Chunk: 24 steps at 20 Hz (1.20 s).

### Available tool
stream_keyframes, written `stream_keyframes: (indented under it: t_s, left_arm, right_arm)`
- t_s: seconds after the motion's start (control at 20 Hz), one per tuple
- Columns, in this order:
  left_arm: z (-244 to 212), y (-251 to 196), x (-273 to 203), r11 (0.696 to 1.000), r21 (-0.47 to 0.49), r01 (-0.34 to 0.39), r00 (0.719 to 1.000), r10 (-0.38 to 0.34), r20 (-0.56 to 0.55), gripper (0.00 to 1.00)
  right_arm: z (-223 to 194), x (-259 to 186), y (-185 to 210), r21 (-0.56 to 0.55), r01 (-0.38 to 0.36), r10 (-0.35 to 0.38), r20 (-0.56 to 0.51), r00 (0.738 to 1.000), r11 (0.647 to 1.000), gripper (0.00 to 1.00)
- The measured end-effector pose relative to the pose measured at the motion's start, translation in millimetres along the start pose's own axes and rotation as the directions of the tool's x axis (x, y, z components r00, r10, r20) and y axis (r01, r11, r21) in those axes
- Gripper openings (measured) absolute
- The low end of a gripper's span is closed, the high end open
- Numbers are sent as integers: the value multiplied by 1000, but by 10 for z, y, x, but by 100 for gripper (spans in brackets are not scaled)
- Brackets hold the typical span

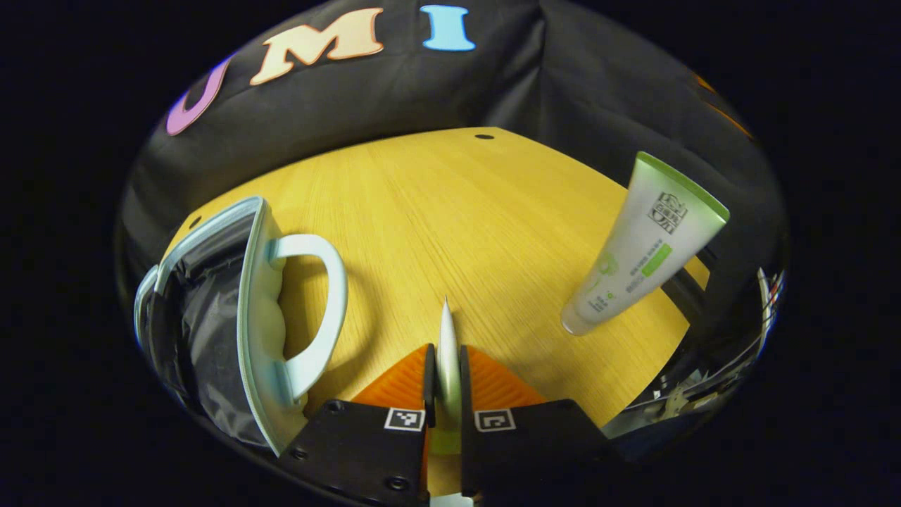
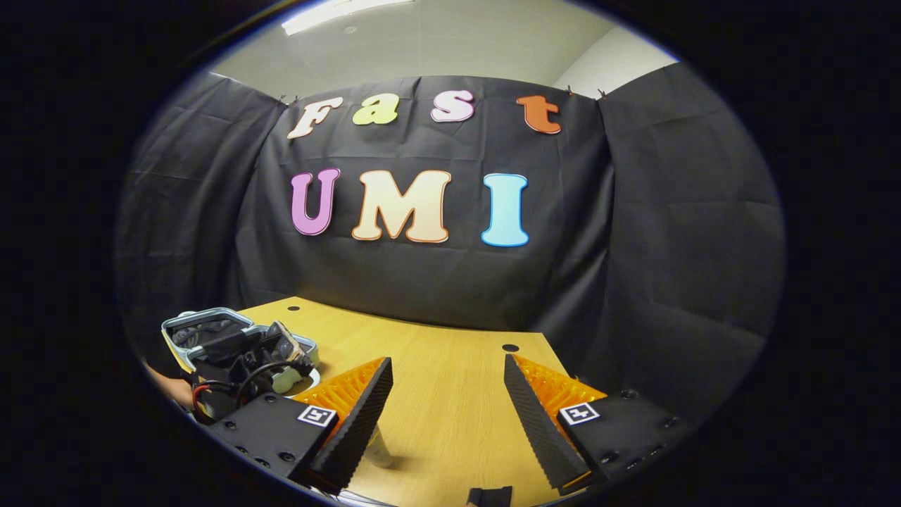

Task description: First open the suitcase, pack the skin care products into it, and then close the suitcase.

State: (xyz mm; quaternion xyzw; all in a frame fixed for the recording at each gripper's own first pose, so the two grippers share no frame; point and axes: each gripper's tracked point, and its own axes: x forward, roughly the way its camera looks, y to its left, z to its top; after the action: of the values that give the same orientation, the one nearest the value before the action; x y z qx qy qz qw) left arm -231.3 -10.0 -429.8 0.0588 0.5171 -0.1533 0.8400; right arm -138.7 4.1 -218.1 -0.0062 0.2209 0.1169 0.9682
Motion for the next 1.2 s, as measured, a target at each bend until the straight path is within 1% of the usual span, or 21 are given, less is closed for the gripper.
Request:
stream_keyframes:
  t_s: [0.05, 0.1, 0.2, 0.25, 0.3, 0.45, 0.6, 0.7, 0.85, 0.9, 1.0, 1.05, 1.2]
  left_arm:
    - [-22, 9, 13, 1000, -25, -5, 1000, 4, -12, 9]
    - [9, 14, 1, 999, -34, -8, 1000, 8, 0, 5]
    - [-3, 8, -1, 999, -50, -12, 1000, 12, -5, 1]
    - [21, -14, -40, 998, -63, -12, 1000, 12, 3, 1]
    - [87, -25, -58, 998, -67, -8, 1000, 9, 18, 1]
    - [341, -73, -239, 995, -96, 9, 997, -2, 73, 1]
    - [632, -39, -453, 992, -124, 5, 991, 11, 134, 1]
    - [722, -2, -596, 989, -145, 1, 990, 20, 140, 1]
    - [880, 86, -844, 986, -167, -6, 981, 38, 190, 2]
    - [903, 126, -925, 984, -180, -13, 980, 48, 192, 1]
    - [923, 230, -1081, 977, -212, -29, 976, 73, 205, 1]
    - [936, 290, -1166, 973, -226, -40, 973, 89, 215, 1]
    - [828, 510, -1392, 959, -267, -99, 967, 156, 200, 1]
  right_arm:
    - [-36, 2, -1, 6, 0, 0, -10, 1000, 1000, 99]
    - [-74, 6, 11, 12, -2, 2, -20, 1000, 1000, 100]
    - [-131, 4, 47, 25, -6, 7, -34, 999, 1000, 99]
    - [-158, -1, 73, 31, -12, 13, -39, 999, 999, 100]
    - [-195, -1, 121, 38, -26, 28, -46, 999, 999, 99]
    - [-381, 6, 354, 69, -98, 103, -76, 992, 993, 99]
    - [-598, 38, 508, 39, -138, 141, -104, 985, 990, 99]
    - [-782, 63, 625, 24, -166, 167, -128, 978, 986, 99]
    - [-1114, 121, 752, 6, -196, 194, -175, 965, 981, 99]
    - [-1239, 143, 797, 6, -206, 203, -192, 960, 979, 99]
    - [-1508, 202, 870, -1, -221, 215, -235, 948, 975, 100]
    - [-1648, 219, 910, -4, -231, 222, -260, 940, 973, 99]
    - [-1968, 263, 1031, -10, -262, 245, -314, 917, 965, 99]
